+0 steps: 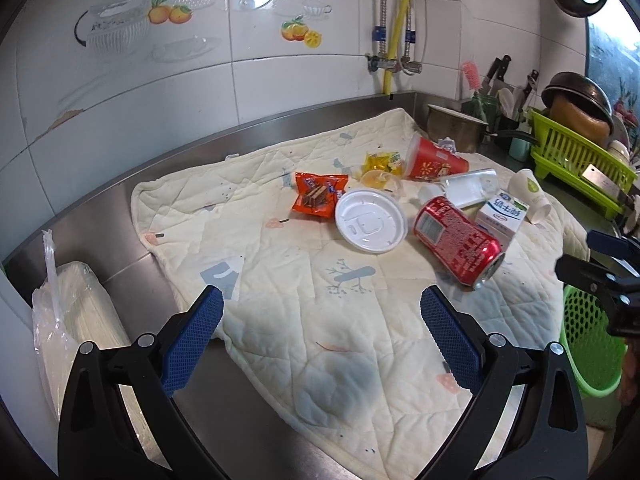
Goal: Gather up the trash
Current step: 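Grasp the red Coke can with the right tool while the left tool approaches the white lid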
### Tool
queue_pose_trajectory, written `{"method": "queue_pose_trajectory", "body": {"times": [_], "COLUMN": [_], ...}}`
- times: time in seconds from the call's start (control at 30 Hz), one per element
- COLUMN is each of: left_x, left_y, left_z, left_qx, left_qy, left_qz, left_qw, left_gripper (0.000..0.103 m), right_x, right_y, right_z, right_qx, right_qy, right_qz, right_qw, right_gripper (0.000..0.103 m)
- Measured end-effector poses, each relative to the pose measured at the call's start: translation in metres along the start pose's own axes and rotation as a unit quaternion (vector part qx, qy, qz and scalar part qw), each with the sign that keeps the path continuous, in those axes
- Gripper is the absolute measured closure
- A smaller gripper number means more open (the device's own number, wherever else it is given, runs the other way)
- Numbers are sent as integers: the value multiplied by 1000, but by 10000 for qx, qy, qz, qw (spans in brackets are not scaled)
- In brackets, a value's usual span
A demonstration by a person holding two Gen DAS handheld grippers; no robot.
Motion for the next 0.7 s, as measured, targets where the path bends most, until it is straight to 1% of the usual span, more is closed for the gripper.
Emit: {"method": "queue_pose_trajectory", "body": {"times": [0.13,0.23,0.47,0.53,0.57,0.67,0.7], "left_x": [2,4,13,18,20,30,34], "left_y": [-9,-15,-23,-23,-22,-20,-18], "left_z": [9,17,38,43,45,56,61], "left_qx": [26,47,-45,-82,-98,-203,-290], "left_qy": [-73,-120,-279,-316,-317,-361,-386], "left_qz": [-82,-123,-268,-288,-286,-307,-326], "left_qw": [9999,9998,9992,9991,9990,9987,9983], "left_gripper": [6,7,14,16,17,20,21], "right_x": [17,27,43,45,47,49,50], "right_y": [-10,-14,-12,-10,-10,-7,-8], "right_z": [25,47,98,109,113,127,130], "right_qx": [184,231,274,349,381,466,486], "right_qy": [-206,-407,-918,-1069,-1128,-1319,-1359], "right_qz": [-171,-273,-452,-436,-433,-395,-408], "right_qw": [9995,9985,9944,9927,9919,9894,9887], "right_gripper": [7,7,9,15,20,20,21]}}
Point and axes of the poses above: each gripper's, at about its wrist camera, not at the fingertips, and z roughly the way its jaws point, y to its right, x to its top, the point moved 10 cm from there along z, roughly the way its jaws point, and after that the axes turned 11 degrees about -y, right-handed, at the moved point
